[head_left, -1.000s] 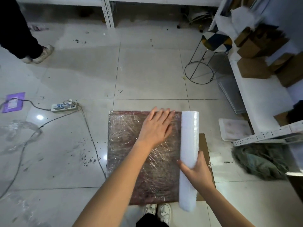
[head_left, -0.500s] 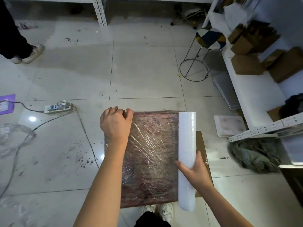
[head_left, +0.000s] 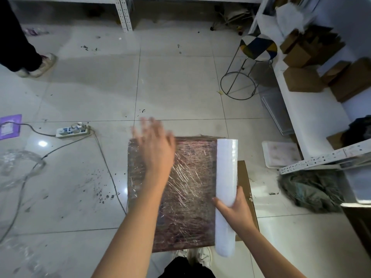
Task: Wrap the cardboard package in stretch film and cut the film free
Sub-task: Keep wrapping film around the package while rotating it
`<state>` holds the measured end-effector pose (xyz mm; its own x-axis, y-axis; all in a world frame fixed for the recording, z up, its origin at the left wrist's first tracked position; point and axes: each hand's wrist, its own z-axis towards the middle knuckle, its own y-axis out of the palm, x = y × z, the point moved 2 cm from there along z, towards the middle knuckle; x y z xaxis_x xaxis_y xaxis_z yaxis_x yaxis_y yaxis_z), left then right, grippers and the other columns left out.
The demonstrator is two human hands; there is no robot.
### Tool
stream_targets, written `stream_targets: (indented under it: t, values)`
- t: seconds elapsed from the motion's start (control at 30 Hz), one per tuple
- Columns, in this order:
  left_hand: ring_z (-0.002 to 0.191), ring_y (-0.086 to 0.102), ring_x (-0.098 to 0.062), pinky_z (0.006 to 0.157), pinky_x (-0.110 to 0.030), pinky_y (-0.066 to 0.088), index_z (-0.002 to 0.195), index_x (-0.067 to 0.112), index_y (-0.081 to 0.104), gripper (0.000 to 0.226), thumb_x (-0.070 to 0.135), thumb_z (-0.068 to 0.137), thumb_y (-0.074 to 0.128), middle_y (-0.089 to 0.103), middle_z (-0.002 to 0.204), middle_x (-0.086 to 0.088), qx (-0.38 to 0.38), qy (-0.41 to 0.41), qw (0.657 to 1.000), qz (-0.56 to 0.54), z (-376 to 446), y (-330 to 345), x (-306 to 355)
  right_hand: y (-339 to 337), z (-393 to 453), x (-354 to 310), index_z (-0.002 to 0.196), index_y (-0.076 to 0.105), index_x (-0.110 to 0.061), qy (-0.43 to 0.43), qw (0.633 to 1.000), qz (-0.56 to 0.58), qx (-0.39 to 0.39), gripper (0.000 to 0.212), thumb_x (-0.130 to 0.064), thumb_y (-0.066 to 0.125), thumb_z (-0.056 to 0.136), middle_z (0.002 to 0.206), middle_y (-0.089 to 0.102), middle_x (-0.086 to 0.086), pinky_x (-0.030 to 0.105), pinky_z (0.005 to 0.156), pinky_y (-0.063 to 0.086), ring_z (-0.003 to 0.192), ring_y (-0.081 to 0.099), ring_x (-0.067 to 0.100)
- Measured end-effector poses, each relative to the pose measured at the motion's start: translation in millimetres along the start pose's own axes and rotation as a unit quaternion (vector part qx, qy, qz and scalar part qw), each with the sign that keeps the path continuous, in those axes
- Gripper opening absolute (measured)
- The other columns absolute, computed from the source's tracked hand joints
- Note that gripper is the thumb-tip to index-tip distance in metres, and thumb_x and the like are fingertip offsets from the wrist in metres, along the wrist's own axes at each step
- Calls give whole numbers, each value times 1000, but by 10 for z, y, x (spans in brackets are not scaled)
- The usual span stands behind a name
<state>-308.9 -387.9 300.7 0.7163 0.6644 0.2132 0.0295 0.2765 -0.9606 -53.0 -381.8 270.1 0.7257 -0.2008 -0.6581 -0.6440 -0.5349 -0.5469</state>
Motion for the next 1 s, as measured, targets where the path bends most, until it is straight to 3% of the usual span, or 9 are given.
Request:
stream_targets:
  t: [0.07,0.1,0.2,0.33,0.47,0.63,0.8,1.0]
  values:
    - [144,19,-29,118,-45,-9,143,5,25,63,48,97,19,28,153,-15,-35,179,983,25,-292,218,377,-3,-18,18,113,37,-16,-3,1000,-7,-5,60,-36,78,73,104,53,1,42,76,54,93,58,19]
    - [142,26,-29,118,-44,-2,143,2,28,67,50,96,18,34,150,-16,-51,208,976,33,-395,287,490,-2,-22,22,114,37,-16,-5,1000,-6,-7,61,-36,78,73,103,53,1,42,77,53,93,58,19]
    - [124,51,-32,113,-42,17,131,-4,46,66,46,94,26,57,128,-19,-54,198,978,43,-434,406,514,0,-19,5,122,37,-12,-9,1000,3,-20,70,-39,78,72,107,51,0,40,80,53,96,56,17]
    - [115,54,-32,112,-41,19,124,-2,47,56,43,92,34,59,117,-19,-26,189,981,41,-351,388,479,30,-4,-162,124,38,-16,-10,998,-53,-22,73,-49,75,69,111,47,-1,41,82,51,100,53,19]
    - [110,53,-32,110,-42,23,119,-1,48,52,42,92,38,59,112,-18,0,189,982,28,-328,356,510,-42,-87,-281,103,44,-18,-40,997,-69,13,55,-43,76,66,97,52,-2,30,63,44,85,55,17]
    - [117,49,-32,113,-41,17,125,-3,47,58,44,93,34,57,119,-19,-23,172,984,45,-419,352,516,-239,-80,-130,97,38,-13,-4,997,77,-19,51,-19,81,70,89,52,0,17,50,41,71,53,5]
    - [118,52,-33,113,-40,15,127,-4,49,61,43,94,30,57,122,-20,-41,158,984,73,-476,328,532,-369,-12,1,105,34,-12,8,994,106,-16,61,-19,83,70,90,48,-5,18,57,42,76,53,5]
    - [117,53,-33,112,-41,15,126,-3,50,61,44,94,29,58,121,-20,-34,152,985,70,-556,292,542,-492,191,154,102,35,-19,-33,998,-56,-9,73,-49,85,58,106,47,3,41,85,49,97,49,20]
